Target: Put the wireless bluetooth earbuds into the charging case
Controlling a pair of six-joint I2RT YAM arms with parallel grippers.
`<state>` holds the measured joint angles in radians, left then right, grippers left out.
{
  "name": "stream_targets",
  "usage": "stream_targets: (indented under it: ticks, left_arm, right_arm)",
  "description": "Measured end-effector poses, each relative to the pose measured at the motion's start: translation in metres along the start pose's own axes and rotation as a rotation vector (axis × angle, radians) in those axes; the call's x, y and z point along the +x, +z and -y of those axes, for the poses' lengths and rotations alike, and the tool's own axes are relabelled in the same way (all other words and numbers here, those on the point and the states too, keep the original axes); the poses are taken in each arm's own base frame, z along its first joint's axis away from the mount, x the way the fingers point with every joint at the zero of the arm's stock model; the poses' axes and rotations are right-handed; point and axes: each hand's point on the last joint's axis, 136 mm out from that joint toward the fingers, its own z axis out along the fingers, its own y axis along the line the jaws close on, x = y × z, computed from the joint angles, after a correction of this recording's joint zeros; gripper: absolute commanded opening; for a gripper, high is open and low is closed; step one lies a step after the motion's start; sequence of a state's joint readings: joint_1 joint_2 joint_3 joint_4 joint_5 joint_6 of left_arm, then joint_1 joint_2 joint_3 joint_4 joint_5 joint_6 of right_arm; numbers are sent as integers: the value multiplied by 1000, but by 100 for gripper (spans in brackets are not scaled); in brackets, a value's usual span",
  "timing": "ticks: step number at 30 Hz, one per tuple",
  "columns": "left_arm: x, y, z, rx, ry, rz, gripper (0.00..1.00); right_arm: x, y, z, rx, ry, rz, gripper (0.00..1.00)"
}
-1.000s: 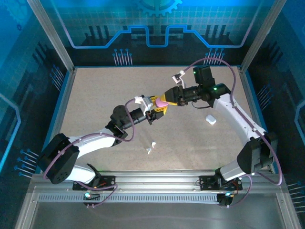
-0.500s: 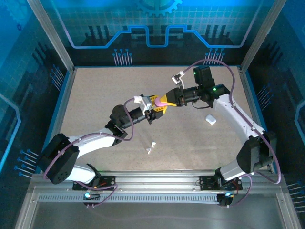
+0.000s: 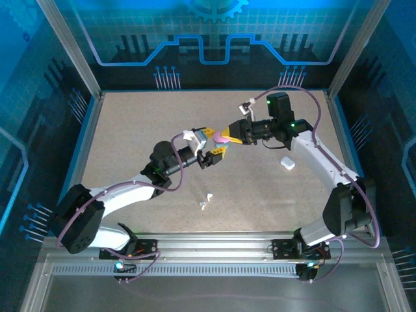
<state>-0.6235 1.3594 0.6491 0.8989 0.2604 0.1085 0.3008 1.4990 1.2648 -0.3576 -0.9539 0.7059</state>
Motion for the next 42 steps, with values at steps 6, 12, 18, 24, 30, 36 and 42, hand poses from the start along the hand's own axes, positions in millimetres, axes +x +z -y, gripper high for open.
stream_targets:
  ticks: [6, 12, 18, 24, 30, 36, 42]
  left_arm:
    - [-3, -13, -10, -86, 6, -4, 76]
    - [-8, -28, -26, -181, -10, -28, 84]
    - [-1, -36, -48, -272, -94, -125, 99]
    - [2, -41, -69, -348, -187, -197, 99]
    - [15, -47, -74, -381, -244, -255, 99]
    - [20, -51, -75, -399, -284, -275, 99]
    - [15, -53, -79, -410, -287, -286, 99]
  right_arm:
    - [-22, -20, 58, 119, 84, 145, 15]
    - [-24, -27, 161, 300, 276, 220, 15]
    - [-14, -12, 235, 423, 403, 189, 16]
    - [-34, 0, 271, 461, 424, 191, 18]
    - [-58, 10, 286, 455, 414, 194, 23]
    - [-64, 18, 285, 451, 393, 181, 29]
    - [-59, 19, 286, 463, 367, 156, 38]
